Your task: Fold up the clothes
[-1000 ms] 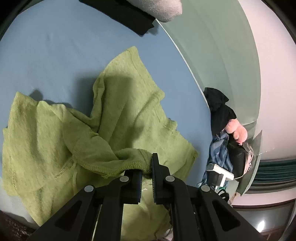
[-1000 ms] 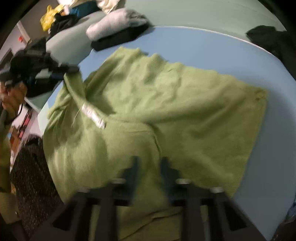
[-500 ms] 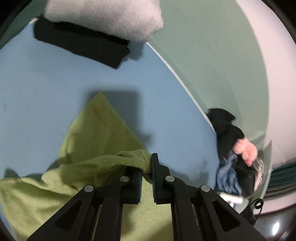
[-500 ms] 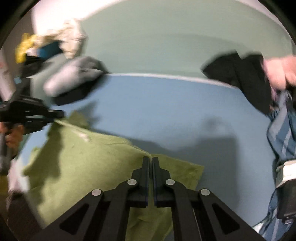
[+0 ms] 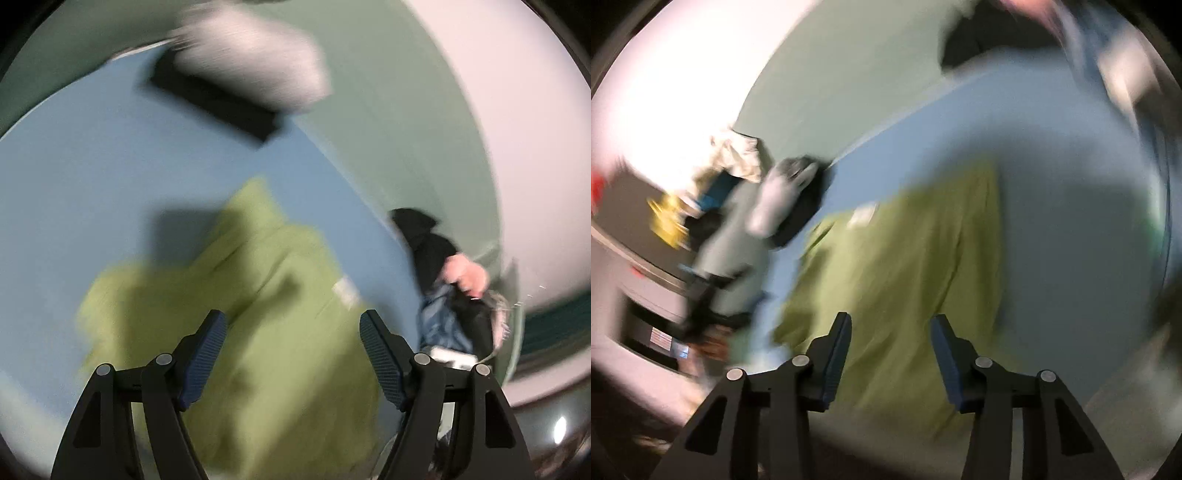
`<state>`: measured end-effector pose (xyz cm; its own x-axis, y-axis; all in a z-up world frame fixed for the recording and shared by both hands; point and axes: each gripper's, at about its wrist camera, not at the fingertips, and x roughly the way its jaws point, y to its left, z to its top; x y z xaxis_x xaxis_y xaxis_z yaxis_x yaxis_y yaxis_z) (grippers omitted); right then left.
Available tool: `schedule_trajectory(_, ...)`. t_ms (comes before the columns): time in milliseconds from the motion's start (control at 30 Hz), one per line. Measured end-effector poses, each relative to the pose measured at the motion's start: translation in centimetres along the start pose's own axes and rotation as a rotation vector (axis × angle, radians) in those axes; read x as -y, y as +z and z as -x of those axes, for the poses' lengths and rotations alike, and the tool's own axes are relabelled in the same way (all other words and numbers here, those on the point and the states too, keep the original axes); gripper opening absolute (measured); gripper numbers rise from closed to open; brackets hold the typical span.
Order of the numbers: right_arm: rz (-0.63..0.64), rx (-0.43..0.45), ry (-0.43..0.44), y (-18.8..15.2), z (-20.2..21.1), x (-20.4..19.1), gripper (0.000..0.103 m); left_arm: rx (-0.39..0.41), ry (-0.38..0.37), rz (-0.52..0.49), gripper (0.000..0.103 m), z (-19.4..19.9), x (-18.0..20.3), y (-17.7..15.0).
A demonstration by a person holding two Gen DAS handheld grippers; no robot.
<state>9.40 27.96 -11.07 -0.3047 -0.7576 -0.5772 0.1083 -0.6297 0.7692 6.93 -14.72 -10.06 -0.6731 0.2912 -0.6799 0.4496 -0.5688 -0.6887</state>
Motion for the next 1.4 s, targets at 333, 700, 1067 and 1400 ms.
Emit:
schedule_trajectory(333, -0.404, -0.01, 0.119, -8.6, -7.2, 4.3, 0.05, -0.067, 0.0, 0.347, 0.059, -0.1, -5.7, -9.0)
schedule_trajectory(700, -0.163, 0.078, 0.042, -4.8, -10.1, -1.4, 0.009, -0.015, -0.025, 0.326, 0.007, -4.1, -3.0, -12.2)
schedule_trajectory(1067, 0.293, 0.679, 0.358, -2.1, 16.1, -17.3, 0.003, 0.321, -0.647, -0.108, 0.004, 18.1, 12.2, -7.6)
schedule_trajectory(1400, 0.268, 0.648, 0.324, -2.5, 15.5, -17.7, 0.003, 0.259, -0.603, -0.153, 0.004, 18.2, 13.1, -7.2)
